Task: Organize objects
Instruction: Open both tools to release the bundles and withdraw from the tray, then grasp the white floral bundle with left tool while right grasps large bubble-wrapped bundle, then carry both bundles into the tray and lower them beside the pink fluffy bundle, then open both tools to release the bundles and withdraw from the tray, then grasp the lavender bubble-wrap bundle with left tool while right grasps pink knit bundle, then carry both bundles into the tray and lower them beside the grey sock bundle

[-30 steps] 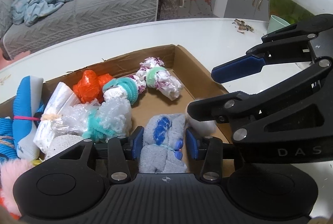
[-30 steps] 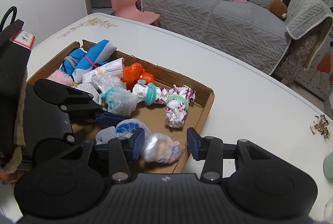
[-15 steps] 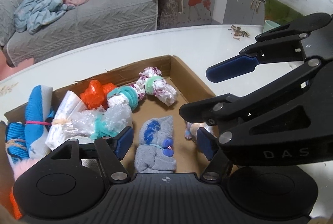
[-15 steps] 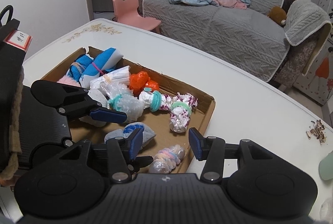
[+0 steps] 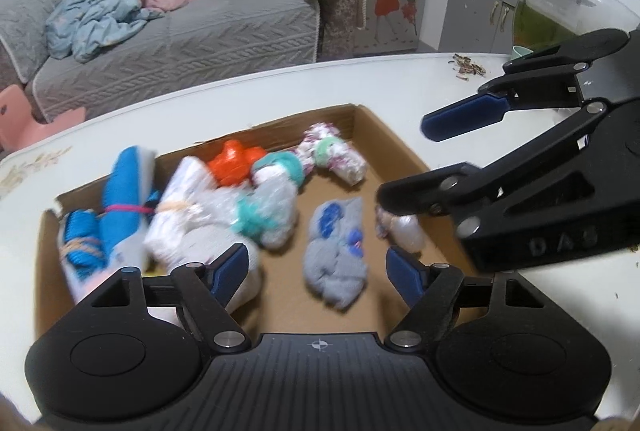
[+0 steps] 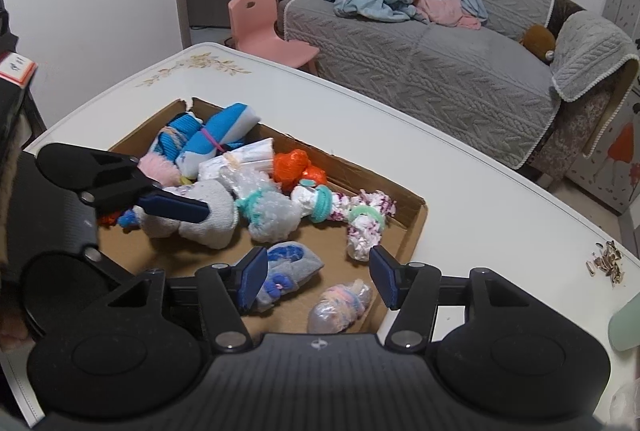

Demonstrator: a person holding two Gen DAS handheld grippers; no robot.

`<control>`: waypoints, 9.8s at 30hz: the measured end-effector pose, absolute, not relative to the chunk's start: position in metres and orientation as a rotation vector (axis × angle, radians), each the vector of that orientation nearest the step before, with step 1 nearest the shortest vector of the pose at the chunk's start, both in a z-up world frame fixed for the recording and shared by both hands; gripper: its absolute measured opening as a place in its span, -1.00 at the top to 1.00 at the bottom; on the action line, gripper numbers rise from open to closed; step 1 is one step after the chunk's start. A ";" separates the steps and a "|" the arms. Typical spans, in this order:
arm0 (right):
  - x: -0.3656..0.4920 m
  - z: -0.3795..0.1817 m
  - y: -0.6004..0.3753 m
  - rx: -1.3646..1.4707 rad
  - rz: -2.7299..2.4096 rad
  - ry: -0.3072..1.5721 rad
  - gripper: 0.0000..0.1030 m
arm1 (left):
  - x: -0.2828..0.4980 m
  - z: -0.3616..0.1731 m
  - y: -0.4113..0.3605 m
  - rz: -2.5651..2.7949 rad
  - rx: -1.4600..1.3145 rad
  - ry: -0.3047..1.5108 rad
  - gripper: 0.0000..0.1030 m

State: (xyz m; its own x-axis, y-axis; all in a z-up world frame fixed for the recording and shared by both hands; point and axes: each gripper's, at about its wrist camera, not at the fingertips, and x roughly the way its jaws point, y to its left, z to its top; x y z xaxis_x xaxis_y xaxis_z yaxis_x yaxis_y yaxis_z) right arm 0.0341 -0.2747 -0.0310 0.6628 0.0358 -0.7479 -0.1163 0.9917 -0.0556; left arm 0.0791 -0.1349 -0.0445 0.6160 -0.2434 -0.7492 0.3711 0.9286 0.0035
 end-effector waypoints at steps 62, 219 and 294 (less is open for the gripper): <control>-0.069 -0.089 -0.211 0.175 0.197 0.826 0.10 | -0.058 -0.096 -0.025 -0.278 0.121 0.763 0.35; -0.008 -0.036 -0.173 -0.014 0.256 0.811 -0.45 | -0.015 -0.044 -0.035 -0.218 0.173 0.777 -0.54; -0.143 -0.088 -0.224 0.038 0.094 0.673 0.35 | -0.063 -0.055 -0.087 -0.314 0.171 0.739 -0.18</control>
State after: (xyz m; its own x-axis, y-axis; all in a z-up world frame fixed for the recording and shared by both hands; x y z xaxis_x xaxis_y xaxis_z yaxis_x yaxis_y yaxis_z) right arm -0.1431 -0.2240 -0.0876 0.7776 0.0994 -0.6209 -0.0746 0.9950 0.0659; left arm -0.0627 -0.0867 -0.0555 0.6952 -0.2198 -0.6844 0.3395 0.9396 0.0431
